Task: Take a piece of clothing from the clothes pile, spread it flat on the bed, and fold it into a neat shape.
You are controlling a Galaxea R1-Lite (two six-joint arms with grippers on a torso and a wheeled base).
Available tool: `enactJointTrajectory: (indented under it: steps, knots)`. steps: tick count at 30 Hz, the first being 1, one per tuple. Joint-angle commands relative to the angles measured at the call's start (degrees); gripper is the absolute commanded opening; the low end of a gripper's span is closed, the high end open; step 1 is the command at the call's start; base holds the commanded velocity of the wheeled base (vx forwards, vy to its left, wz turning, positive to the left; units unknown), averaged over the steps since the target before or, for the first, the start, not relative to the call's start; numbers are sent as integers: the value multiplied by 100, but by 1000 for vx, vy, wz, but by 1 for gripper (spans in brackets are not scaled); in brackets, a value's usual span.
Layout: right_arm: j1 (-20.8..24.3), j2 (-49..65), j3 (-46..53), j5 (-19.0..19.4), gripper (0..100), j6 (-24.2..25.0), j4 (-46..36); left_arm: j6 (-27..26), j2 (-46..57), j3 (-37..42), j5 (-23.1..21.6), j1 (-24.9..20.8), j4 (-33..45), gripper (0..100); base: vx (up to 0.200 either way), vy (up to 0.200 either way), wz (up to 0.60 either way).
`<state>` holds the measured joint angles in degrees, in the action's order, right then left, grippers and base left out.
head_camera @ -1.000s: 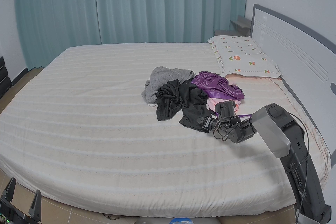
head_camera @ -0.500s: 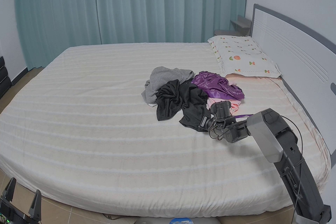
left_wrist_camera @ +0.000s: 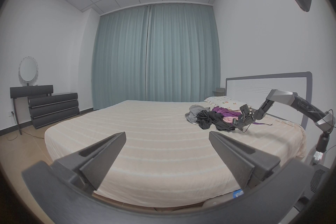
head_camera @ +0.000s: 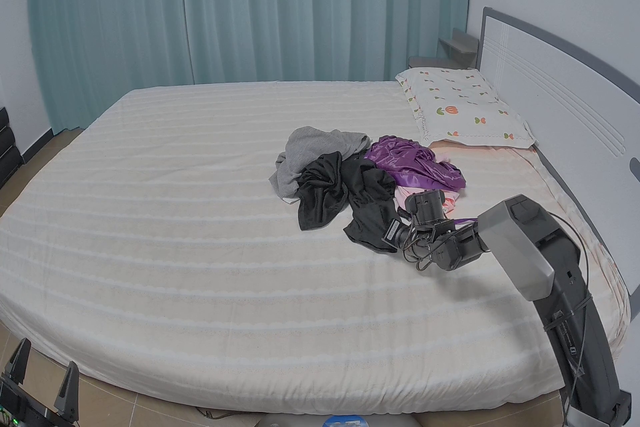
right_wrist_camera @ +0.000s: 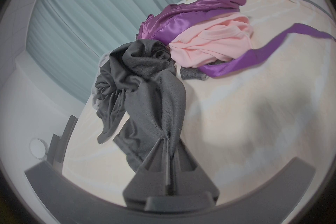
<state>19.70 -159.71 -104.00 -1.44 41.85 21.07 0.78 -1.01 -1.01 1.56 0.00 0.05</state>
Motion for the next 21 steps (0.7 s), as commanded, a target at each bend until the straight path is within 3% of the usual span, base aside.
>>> enactJointTrajectory:
  steps: [1,2,3,4,10,21]
  knots:
    - [25,1328,1215,328,0,394,187,1,75,101,2,0,4,100,0,0,0]
    - [25,1328,1215,328,0,394,187,1,75,101,2,0,4,100,0,0,0]
    - [8,1917,2033,654,0,623,688,1,75,101,2,0,-5,100,0,0,0]
    - [8,2049,2244,671,0,649,855,1,75,101,2,0,-5,100,0,0,0]
    - [25,2805,3421,680,0,667,1752,1,75,101,2,0,4,100,0,0,0]
    - [262,4220,4661,680,0,675,2534,1,75,101,2,0,-5,100,0,0,0]
